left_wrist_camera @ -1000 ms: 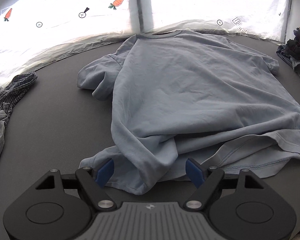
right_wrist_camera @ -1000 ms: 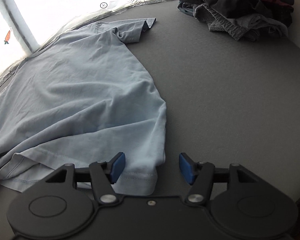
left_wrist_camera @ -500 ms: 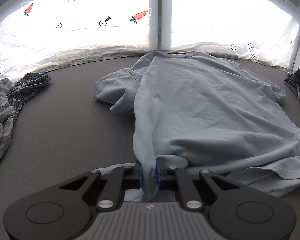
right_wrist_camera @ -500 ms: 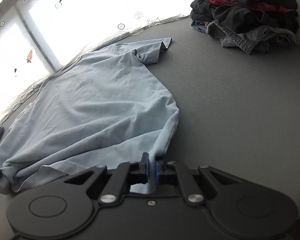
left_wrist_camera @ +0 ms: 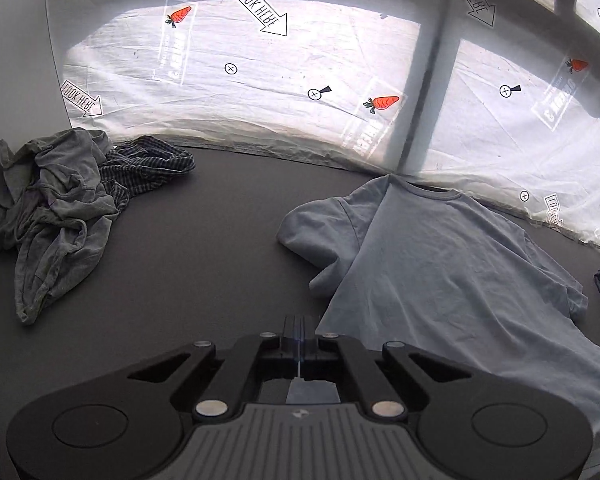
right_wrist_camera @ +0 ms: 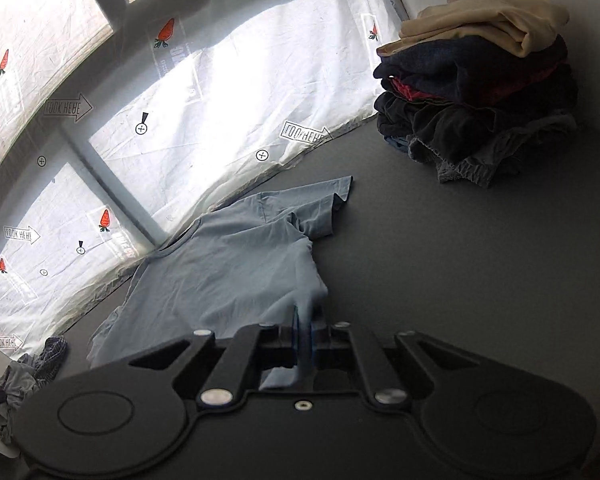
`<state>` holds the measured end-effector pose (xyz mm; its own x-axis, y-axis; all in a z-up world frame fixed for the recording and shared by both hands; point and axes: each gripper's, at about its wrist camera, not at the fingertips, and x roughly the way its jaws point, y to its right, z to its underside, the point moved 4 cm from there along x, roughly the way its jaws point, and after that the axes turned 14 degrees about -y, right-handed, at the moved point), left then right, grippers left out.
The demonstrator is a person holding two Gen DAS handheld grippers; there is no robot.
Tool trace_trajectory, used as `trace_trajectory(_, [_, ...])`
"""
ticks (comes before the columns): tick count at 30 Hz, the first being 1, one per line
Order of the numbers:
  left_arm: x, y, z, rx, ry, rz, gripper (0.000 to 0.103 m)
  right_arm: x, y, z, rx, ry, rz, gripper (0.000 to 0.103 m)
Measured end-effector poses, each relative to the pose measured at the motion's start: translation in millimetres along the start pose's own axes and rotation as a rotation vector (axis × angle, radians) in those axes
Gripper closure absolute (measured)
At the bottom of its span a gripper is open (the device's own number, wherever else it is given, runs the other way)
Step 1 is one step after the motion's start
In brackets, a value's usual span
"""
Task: Fold clothes
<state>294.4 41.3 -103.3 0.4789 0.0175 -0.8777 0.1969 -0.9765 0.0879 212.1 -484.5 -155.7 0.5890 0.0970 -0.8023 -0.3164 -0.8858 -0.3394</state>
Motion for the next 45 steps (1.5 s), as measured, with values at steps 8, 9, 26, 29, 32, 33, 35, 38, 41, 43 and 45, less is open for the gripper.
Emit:
trace_trajectory(8, [51.0, -11.1, 87.6, -0.03, -0.233, -0.059, 0.057, 29.4, 18.3, 32.7, -0.025, -0.133, 0.211, 0.07])
trace_trajectory(9, [56.5, -11.5, 96.0, -0.034, -0.262, -0.057, 0.054, 30.6, 22.0, 32.2, -0.015, -0.135, 0.216, 0.068])
trace_trajectory(26, [86.1, -6.8, 140.6, -0.044, -0.391, -0.086, 0.017, 56.0, 46.0, 31.8, 0.028, -0.159, 0.217, 0.053])
trace_trajectory(29, [89.1, -8.5, 143.7, -0.064, -0.398, -0.061, 0.005, 65.3, 47.8, 28.0, 0.028, -0.166, 0.228, 0.053])
trace_trajectory(32, [89.6, -9.2, 145.3, -0.077, -0.399, -0.066, 0.003, 73.0, 52.7, 26.9, 0.057, -0.177, 0.196, 0.06])
trace_trajectory(33, [89.5, -9.1, 145.7, -0.078, -0.402, -0.076, 0.003, 75.6, 54.8, 27.1, 0.071, -0.186, 0.182, 0.075])
trace_trajectory(35, [88.0, -10.3, 146.7, -0.093, -0.397, -0.086, 0.004, 75.0, 55.9, 29.2, 0.067, -0.185, 0.165, 0.094])
trace_trajectory(38, [79.3, -19.0, 148.7, -0.155, -0.361, -0.111, 0.02, 67.4, 57.1, 32.1, 0.06, -0.15, 0.167, 0.097])
trace_trajectory(41, [68.4, -33.2, 152.8, -0.221, -0.325, -0.126, 0.048, 64.9, 62.0, 34.1, 0.079, -0.141, 0.164, 0.098])
trace_trajectory(43, [62.5, -43.6, 156.5, -0.261, -0.304, -0.12, 0.071, 63.2, 61.1, 35.1, 0.077, -0.135, 0.166, 0.098])
trace_trajectory(45, [59.1, -53.2, 160.6, -0.307, -0.277, -0.087, 0.097, 61.0, 59.1, 35.9, 0.075, -0.125, 0.168, 0.098])
